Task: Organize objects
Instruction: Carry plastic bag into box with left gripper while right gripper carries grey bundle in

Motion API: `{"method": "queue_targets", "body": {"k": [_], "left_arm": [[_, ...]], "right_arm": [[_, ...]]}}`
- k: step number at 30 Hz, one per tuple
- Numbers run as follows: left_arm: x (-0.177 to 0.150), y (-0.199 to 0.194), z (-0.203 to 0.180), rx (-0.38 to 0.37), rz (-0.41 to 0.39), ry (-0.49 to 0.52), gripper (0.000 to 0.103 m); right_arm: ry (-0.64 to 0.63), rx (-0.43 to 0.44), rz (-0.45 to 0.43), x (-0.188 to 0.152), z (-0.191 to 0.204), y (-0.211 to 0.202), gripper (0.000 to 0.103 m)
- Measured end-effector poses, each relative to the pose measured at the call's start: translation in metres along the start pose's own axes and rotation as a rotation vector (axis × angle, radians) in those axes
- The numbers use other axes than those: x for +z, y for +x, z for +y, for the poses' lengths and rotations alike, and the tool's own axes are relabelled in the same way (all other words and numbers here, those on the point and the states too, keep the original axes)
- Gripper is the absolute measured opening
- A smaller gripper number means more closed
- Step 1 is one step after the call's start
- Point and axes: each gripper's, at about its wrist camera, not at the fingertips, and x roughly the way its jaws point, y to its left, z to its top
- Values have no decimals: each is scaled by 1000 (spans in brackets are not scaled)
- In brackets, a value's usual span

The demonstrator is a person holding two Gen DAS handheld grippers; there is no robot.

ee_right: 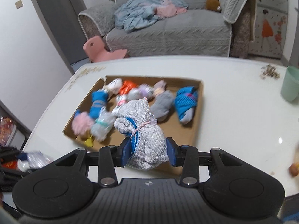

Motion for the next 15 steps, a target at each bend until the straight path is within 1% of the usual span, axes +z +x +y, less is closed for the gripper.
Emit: {"method": "queue_targets", "body": {"k": [2, 5, 9, 12, 15], "left_arm": [[22, -2, 0, -8, -30, 36, 59], [55, 0, -2, -21, -71, 93, 59], [94, 14, -15, -61, -106, 148, 59], [114, 31, -30, -94, -114, 191, 59], [121, 55, -43, -150, -89, 214, 59]], "right_arm": [[-7, -29, -16, 6, -7, -2, 37], [-14, -45, -36, 16, -15, 2, 37], [-35, -39, -65, 28, -17, 8, 37], [-51, -17, -93, 36, -17, 10, 37], [-83, -15, -80, 40, -15, 18, 37]]}}
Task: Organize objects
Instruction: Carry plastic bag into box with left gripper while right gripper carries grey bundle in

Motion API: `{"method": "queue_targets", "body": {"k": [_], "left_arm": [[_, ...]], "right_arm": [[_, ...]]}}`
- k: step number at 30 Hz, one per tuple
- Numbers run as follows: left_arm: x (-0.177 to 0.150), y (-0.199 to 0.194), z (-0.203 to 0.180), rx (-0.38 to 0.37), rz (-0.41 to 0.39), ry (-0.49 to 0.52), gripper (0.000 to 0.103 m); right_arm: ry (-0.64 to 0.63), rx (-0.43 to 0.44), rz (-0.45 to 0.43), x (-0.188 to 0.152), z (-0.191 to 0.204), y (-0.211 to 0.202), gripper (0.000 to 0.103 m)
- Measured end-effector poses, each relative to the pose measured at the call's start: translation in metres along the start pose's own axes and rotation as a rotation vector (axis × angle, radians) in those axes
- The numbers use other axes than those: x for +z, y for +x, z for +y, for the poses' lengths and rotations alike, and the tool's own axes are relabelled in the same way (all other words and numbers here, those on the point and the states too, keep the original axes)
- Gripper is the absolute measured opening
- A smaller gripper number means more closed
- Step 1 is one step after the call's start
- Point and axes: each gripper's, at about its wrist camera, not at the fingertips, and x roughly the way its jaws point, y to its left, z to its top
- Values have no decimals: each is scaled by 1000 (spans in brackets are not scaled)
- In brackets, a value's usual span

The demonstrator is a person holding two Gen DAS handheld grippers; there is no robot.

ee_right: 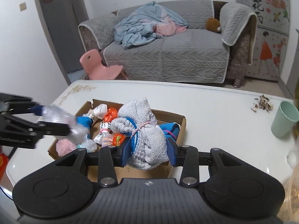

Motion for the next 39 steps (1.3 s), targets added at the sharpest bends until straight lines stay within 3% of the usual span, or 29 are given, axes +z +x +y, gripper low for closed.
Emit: {"method": "queue_targets", "body": {"k": [7, 13, 27, 39], "left_arm": [[-20, 69, -19, -77, 118, 48, 59], [-37, 101, -27, -99, 180, 58, 59], [-30, 134, -24, -185, 187, 6, 59], [-26, 134, -5, -248, 217, 18, 59]], "right_arm": [[-37, -9, 121, -13, -5, 34, 37], [-86, -1, 200, -23, 2, 52, 37], [-120, 11, 242, -19, 7, 73, 37], [-123, 6, 240, -17, 7, 78, 38]]}}
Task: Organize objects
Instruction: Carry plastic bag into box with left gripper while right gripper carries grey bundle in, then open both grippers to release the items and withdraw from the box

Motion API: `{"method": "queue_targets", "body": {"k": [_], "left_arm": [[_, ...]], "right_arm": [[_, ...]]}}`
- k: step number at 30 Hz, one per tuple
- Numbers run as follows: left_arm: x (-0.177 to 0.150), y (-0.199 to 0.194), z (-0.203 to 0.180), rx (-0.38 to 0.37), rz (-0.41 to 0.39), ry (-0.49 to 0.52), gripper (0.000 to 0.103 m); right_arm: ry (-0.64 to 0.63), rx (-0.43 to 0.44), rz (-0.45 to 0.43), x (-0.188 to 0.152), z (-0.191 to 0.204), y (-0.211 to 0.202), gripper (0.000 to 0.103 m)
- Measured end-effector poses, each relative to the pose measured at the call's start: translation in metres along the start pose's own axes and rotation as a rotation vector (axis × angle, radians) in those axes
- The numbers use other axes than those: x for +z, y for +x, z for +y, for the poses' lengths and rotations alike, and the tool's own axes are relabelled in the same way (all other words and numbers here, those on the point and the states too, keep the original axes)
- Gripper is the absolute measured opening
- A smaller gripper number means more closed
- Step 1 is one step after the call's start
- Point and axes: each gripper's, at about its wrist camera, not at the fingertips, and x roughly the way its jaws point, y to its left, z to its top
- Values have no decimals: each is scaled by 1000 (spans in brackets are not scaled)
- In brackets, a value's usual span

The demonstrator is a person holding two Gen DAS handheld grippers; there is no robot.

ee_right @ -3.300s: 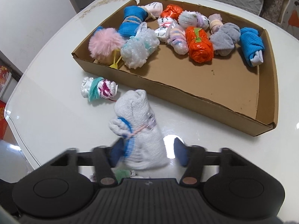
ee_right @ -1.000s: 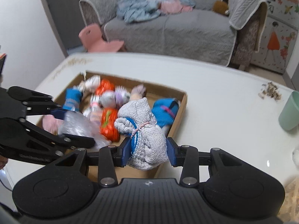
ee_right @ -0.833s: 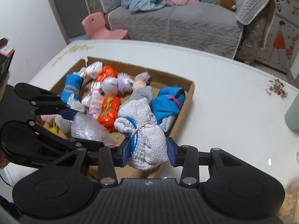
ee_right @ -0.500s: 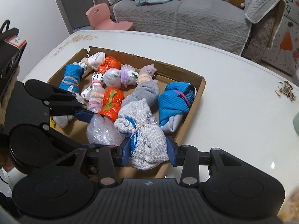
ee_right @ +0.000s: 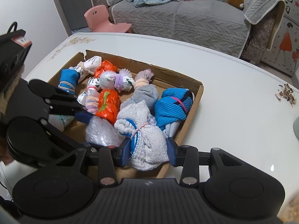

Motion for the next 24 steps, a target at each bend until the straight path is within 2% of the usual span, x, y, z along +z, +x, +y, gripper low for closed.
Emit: {"method": "queue_targets", "body": {"k": [3, 5, 7, 10, 13, 15, 18, 24], "left_arm": [[-2, 3, 9, -27, 31, -23, 61], [-3, 5, 13, -35, 20, -47, 61], [-1, 6, 12, -21, 14, -42, 62], [3, 7, 16, 14, 3, -69, 69], [4, 8, 19, 28, 1, -95, 72], [3, 8, 18, 35, 2, -97, 75], [1, 6, 19, 45, 2, -95, 81], [-2, 2, 11, 65, 22, -53, 84]], "right_arm": [[-6, -4, 6, 1, 3, 3, 39], [-18, -5, 19, 0, 6, 6, 39], [-38, -23, 23, 0, 8, 8, 38], [-36, -37, 13, 1, 7, 6, 40], [-47, -37, 2, 1, 9, 3, 51], [-61, -51, -3, 2, 11, 2, 68], [-47, -67, -13, 2, 7, -2, 72], [-43, -71, -11, 0, 5, -2, 72]]}}
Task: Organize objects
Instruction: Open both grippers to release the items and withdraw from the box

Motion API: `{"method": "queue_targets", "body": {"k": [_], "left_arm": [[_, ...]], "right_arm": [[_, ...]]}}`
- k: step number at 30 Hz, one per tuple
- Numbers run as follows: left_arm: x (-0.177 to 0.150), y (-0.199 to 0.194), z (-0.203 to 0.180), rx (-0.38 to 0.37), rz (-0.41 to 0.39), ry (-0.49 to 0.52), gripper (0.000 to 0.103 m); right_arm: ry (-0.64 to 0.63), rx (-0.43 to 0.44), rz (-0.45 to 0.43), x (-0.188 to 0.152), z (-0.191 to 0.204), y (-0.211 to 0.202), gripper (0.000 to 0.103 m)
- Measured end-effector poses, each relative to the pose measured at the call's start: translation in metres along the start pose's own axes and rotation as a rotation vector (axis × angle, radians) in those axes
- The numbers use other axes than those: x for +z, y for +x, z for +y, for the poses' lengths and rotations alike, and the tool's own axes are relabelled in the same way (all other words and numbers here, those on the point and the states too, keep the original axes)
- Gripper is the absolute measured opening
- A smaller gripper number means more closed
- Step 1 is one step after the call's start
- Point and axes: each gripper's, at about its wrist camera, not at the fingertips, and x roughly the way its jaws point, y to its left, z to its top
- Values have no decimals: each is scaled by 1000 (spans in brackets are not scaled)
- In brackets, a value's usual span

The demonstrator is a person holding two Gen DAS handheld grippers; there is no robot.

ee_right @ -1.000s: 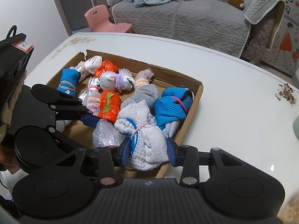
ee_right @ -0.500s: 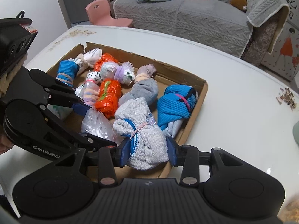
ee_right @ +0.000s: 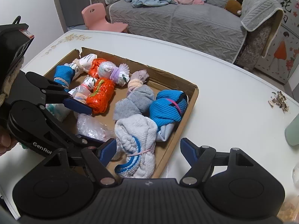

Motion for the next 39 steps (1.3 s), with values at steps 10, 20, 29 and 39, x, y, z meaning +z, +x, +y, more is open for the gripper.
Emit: {"method": "queue_targets", "body": {"k": [10, 20, 29, 39], "left_arm": [[0, -10, -8, 60, 56, 22, 86], [0, -43, -12, 104, 88, 7, 97], [-10, -66, -23, 139, 73, -12, 98], [-32, -88, -30, 200, 39, -11, 98]], "right_arm": [[8, 16, 1, 2, 2, -4, 75], [47, 19, -19, 4, 4, -15, 85], [55, 24, -32, 3, 14, -25, 88], [80, 22, -47, -5, 28, -35, 91]]}}
